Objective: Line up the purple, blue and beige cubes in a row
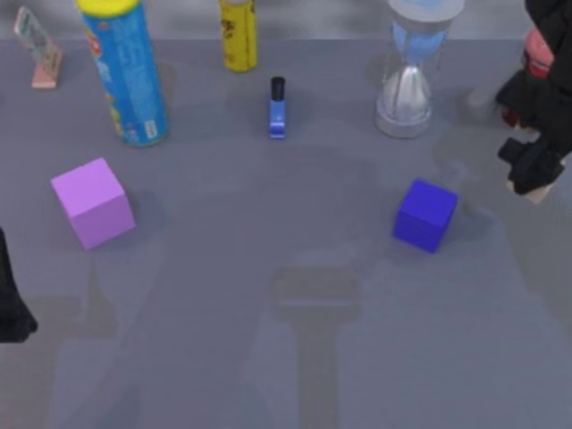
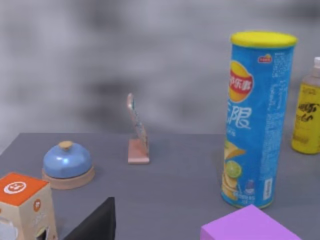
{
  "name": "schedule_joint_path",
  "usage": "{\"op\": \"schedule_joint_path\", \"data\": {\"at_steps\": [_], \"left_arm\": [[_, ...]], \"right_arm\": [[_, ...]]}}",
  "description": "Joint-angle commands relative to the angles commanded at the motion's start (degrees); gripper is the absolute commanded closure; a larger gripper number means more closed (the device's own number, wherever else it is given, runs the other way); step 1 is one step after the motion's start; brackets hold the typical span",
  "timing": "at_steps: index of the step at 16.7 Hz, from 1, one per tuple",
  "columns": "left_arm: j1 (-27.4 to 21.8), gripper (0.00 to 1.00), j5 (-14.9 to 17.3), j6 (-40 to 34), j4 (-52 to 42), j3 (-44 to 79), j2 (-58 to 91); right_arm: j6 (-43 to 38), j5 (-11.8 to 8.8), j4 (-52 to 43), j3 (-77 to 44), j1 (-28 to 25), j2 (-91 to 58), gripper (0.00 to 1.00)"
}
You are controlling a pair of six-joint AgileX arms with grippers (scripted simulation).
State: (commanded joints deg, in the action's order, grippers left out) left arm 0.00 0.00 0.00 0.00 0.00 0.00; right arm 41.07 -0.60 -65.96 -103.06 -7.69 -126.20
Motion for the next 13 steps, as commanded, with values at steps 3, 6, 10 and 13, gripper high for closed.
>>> {"op": "schedule_joint_path", "data": {"at_steps": [3,6,10,13], "left_arm": [[0.00,0.00,0.00,0.00,0.00,0.00,0.00],[0.00,0.00,0.00,0.00,0.00,0.00,0.00],[0.00,0.00,0.00,0.00,0.00,0.00,0.00],[0.00,0.00,0.00,0.00,0.00,0.00,0.00]], "right_arm": [[-0.09,-0.01,0.14,0.12,0.30,-0.22,1.00],[1.19,-0.03,0.22,0.95,-1.83,0.63,1.00],[5.75,-0.20,0.52,4.61,-10.29,4.15,1.00],[9.94,-0.35,0.64,8.11,-17.97,7.23,1.00]]}}
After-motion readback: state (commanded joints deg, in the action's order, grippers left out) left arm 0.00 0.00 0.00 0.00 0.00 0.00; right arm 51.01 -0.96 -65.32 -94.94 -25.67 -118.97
